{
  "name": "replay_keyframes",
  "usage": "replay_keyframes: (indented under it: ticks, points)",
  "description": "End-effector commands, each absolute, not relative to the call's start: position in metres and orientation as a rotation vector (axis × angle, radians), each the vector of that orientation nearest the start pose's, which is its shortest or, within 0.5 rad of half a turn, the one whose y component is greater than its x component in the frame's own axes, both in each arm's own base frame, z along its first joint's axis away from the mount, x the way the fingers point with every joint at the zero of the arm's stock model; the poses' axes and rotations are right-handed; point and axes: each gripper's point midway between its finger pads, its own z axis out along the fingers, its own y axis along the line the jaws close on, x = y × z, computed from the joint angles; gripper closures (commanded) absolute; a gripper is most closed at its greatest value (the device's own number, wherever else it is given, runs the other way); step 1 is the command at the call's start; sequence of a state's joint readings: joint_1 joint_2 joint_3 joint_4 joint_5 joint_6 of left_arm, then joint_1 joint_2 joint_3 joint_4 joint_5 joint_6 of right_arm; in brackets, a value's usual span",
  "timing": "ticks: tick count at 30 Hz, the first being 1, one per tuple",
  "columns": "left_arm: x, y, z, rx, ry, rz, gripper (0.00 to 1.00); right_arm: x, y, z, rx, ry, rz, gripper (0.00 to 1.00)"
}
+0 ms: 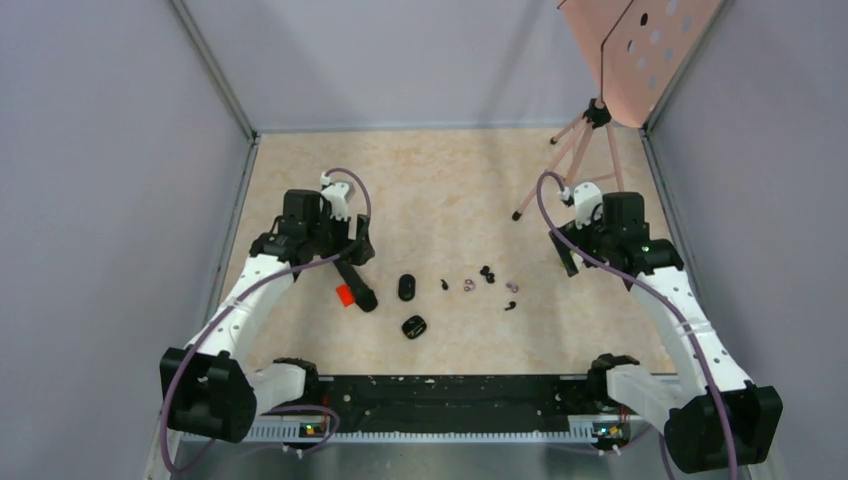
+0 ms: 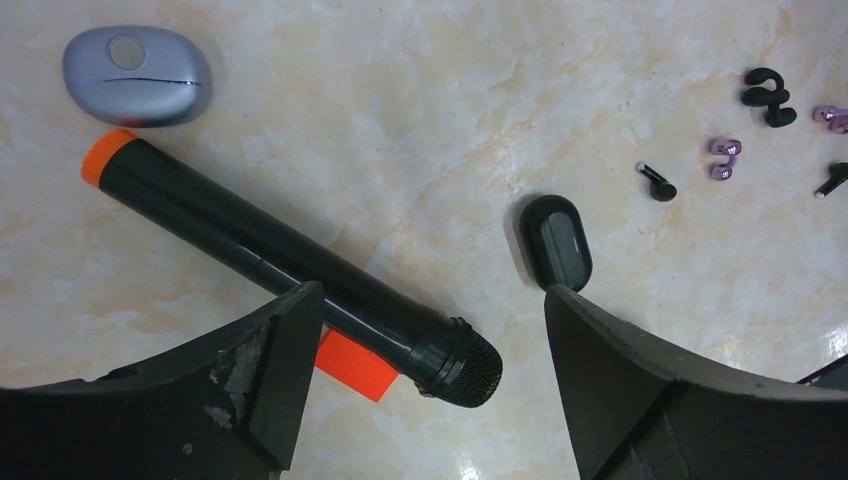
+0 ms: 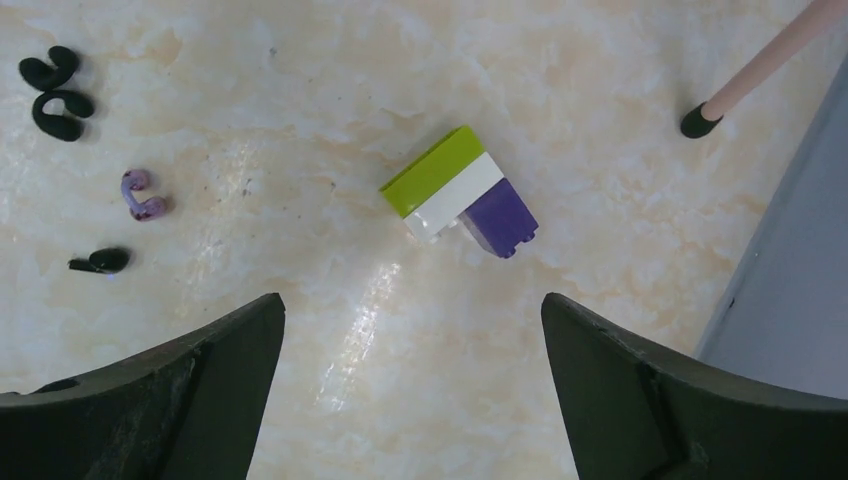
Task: Insert the wireless bluetooth earbuds into the charging case
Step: Pick up the charging case at the center of the board.
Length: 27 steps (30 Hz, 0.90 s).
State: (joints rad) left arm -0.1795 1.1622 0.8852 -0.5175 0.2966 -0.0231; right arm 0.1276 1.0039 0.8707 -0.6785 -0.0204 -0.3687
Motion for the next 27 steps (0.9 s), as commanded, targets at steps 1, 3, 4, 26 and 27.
replay_keyframes:
  ticks: [1,3,4,26,27]
  points:
    - [0.291,-0.110,0.148,0.357,2.320,-0.474,0.14,0.275,0.049,0.165,-0.743,2.194,0.052,0.01]
    - [0.289,-0.108,0.147,0.348,2.327,-0.473,0.15,0.265,0.080,0.167,-0.902,2.114,0.235,0.03]
    - [0.289,-0.107,0.147,0.334,2.328,-0.471,0.15,0.259,0.093,0.167,-0.964,2.081,0.305,0.04]
    - [0.248,-0.077,0.125,-0.415,2.477,-0.761,0.18,0.216,0.331,0.089,-1.760,1.568,0.550,0.16]
    - [0.247,-0.072,0.124,-0.474,2.469,-0.762,0.18,0.215,0.337,0.083,-1.782,1.553,0.553,0.16]
